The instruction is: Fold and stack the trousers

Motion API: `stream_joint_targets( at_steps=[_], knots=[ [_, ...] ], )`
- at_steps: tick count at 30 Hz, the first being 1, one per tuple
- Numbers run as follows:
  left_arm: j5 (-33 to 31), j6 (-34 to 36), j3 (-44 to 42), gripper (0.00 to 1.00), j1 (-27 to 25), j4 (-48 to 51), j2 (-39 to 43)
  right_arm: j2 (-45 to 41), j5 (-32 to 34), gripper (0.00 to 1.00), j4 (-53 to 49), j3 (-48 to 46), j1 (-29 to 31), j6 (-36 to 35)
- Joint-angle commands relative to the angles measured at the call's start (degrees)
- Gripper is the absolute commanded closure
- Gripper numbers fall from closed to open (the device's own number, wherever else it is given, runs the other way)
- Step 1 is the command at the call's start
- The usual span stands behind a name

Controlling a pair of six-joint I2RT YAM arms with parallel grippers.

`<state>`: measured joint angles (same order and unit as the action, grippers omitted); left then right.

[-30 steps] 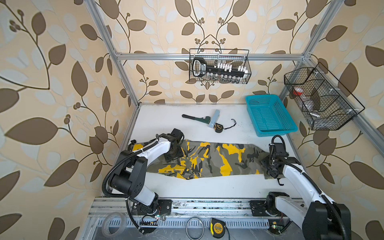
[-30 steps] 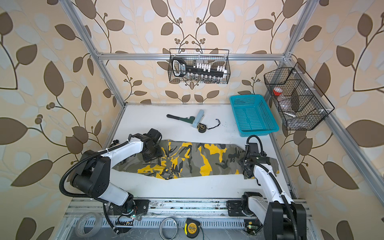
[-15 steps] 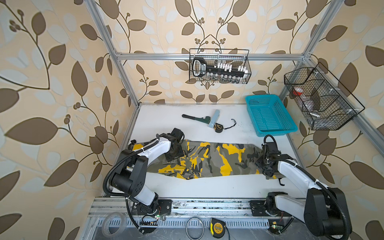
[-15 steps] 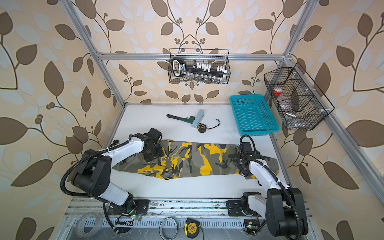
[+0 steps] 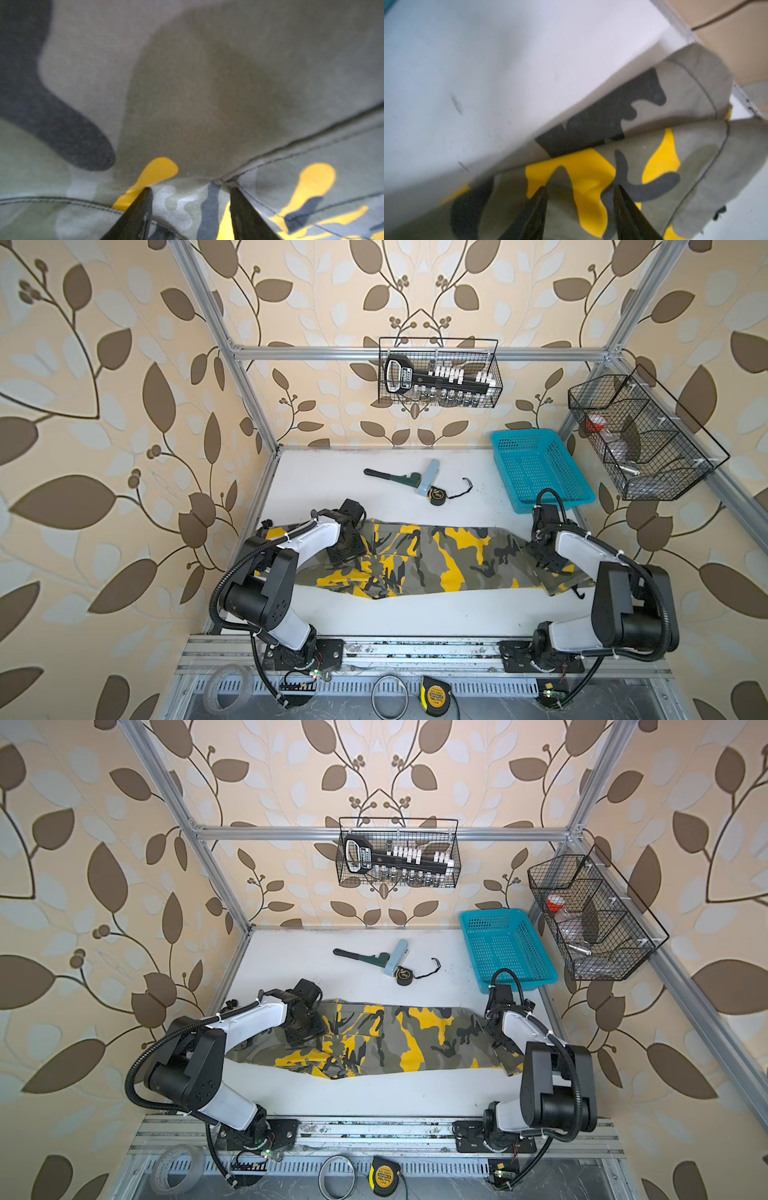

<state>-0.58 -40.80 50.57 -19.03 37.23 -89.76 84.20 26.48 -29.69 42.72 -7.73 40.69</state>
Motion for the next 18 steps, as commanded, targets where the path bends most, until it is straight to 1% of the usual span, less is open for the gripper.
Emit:
stream_joint_targets(
  at_steps=[1,5,7,9,11,12,13,15,17,18],
  knots=[
    [-1.7,-0.4,-1.3,0.39,0.5,0.9,0.0,2.5,5.1,0.46,2.8,3.2,-1.3,-4.7],
    [-1.4,-0.3,-1.4,0.39,0.5,0.9,-0.2,3.8,2.9,0.44,3.2,6.6,-2.3,-10.3],
    [-1.3,-0.1,-1.1,0.39,0.5,1.3,-0.1,0.8,0.4,0.44,0.5,7.7,-1.7,-10.8],
    [-1.4,-0.2,-1.0,0.39,0.5,1.4,0.2,-4.6,-3.6,0.42,-1.7,6.1,0.5,-11.0],
    [-1.0,-0.2,-0.5,0.39,0.5,1.6,-0.1,-9.3,-7.8,0.40,-3.6,3.1,2.8,-9.6],
    [-0.6,-0.2,-0.3,0.39,0.5,1.6,-0.2,-11.4,-9.0,0.34,-4.8,1.2,3.9,-8.4],
    [-0.3,-0.3,-0.1,0.39,0.5,1.6,-0.2,-12.8,-10.4,0.33,-5.6,-0.6,4.3,-6.9],
    [0.6,-0.5,-0.1,0.39,0.5,1.5,0.1,-15.7,-16.3,0.33,-6.6,-5.3,3.2,-2.0],
    [1.7,-0.6,-0.1,0.39,0.4,1.5,0.6,-18.9,-21.2,0.32,-5.5,-9.9,3.0,2.7],
    [2.2,-0.6,-0.1,0.39,0.4,1.4,1.0,-20.6,-22.3,0.31,-4.3,-11.8,3.0,5.2]
  ],
)
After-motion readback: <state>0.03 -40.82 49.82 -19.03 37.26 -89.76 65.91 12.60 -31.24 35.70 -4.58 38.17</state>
